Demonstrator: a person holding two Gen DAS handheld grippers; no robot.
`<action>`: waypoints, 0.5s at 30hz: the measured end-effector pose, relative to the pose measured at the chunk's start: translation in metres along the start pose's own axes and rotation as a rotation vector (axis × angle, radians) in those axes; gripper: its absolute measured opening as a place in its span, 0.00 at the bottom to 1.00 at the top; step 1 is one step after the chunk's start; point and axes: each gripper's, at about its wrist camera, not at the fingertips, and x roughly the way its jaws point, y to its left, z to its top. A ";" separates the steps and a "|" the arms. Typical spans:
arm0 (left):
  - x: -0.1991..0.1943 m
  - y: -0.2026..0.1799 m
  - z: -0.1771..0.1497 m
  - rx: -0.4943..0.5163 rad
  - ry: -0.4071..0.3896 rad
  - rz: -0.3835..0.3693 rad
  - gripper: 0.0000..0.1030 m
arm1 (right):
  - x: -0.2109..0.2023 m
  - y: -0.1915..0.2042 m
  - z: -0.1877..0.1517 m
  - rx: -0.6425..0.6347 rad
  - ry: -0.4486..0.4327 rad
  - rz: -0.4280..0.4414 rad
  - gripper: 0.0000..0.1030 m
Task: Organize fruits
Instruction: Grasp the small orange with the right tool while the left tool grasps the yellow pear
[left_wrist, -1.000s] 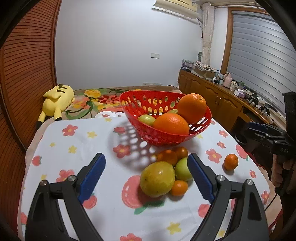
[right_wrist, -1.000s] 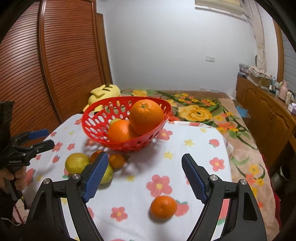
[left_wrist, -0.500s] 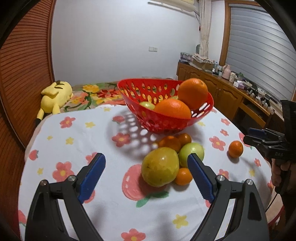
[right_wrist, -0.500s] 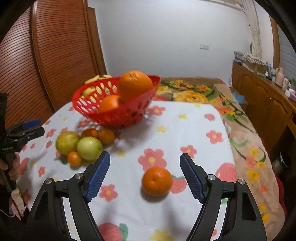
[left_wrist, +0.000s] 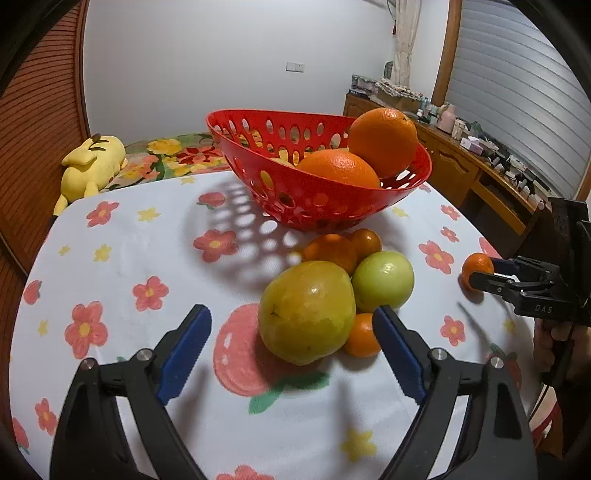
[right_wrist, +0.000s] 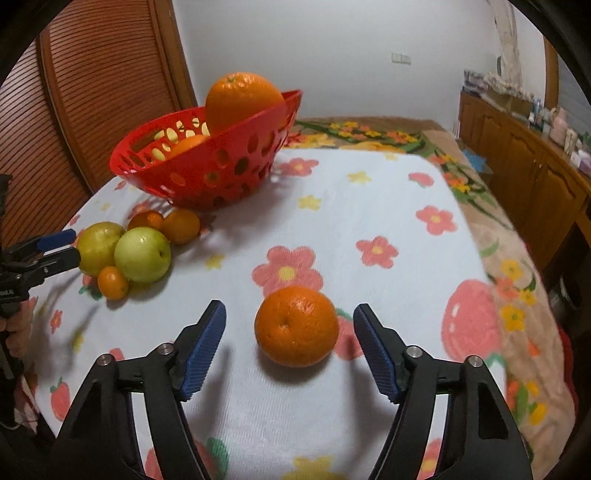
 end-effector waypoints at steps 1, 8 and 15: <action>0.002 0.000 0.001 -0.001 0.005 0.000 0.86 | 0.001 -0.001 0.000 0.004 0.005 0.001 0.63; 0.013 -0.002 0.005 -0.001 0.036 -0.005 0.86 | 0.003 -0.001 -0.001 -0.006 0.016 -0.028 0.46; 0.023 -0.004 0.007 0.006 0.056 -0.012 0.86 | 0.001 0.003 -0.002 -0.010 0.008 -0.003 0.45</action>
